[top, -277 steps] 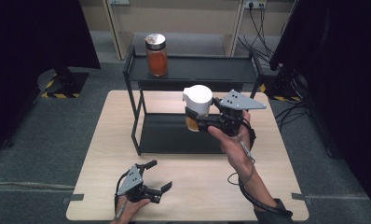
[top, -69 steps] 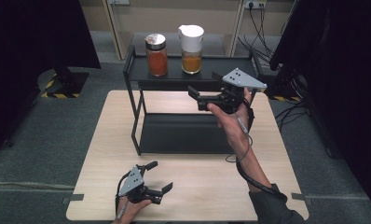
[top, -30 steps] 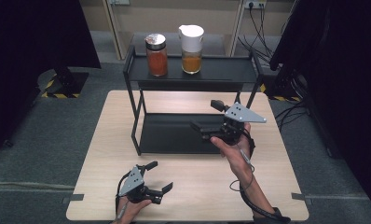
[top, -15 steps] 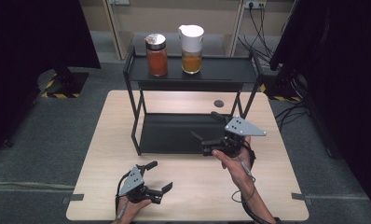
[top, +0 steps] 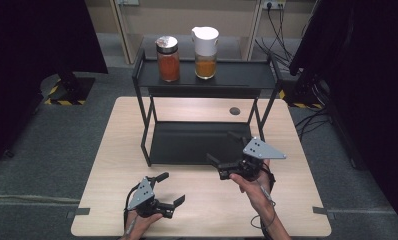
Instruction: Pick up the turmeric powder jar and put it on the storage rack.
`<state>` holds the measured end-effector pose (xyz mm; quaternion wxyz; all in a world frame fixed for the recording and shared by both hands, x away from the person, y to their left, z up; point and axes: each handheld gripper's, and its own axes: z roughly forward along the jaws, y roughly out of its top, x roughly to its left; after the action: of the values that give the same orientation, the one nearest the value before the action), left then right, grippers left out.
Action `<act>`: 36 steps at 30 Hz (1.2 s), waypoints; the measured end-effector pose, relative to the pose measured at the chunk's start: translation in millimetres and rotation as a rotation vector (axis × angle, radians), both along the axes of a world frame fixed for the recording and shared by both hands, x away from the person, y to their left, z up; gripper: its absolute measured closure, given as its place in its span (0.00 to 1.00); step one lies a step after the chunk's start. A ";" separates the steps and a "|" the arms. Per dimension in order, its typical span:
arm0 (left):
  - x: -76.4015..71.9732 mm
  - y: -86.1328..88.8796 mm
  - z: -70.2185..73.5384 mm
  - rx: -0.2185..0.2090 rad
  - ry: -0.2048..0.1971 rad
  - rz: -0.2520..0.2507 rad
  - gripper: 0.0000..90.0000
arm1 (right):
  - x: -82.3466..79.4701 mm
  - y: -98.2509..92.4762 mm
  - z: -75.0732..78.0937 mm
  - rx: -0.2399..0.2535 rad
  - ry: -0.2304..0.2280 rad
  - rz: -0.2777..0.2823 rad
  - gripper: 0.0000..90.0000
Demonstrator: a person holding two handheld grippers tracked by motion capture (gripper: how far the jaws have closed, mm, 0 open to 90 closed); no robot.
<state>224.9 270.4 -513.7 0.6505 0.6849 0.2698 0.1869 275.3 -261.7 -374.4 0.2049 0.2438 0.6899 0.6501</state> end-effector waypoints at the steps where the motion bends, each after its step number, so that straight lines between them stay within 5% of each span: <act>1: 0.0 0.0 0.0 0.001 0.000 0.001 0.02 | -1.3 -0.3 -1.6 -0.001 -0.002 0.001 0.01; 14: -0.1 -0.1 -0.2 0.001 -0.002 0.005 0.02 | -21.7 -0.2 -24.5 -0.031 0.000 0.008 0.00; 36: -0.3 0.8 0.1 -0.003 -0.004 0.014 0.02 | -33.9 1.2 -68.5 -0.052 0.032 0.002 0.00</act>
<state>224.7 271.2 -513.6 0.6507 0.6817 0.2734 0.1925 241.5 -260.5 -442.9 0.1991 0.2481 0.7100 0.6283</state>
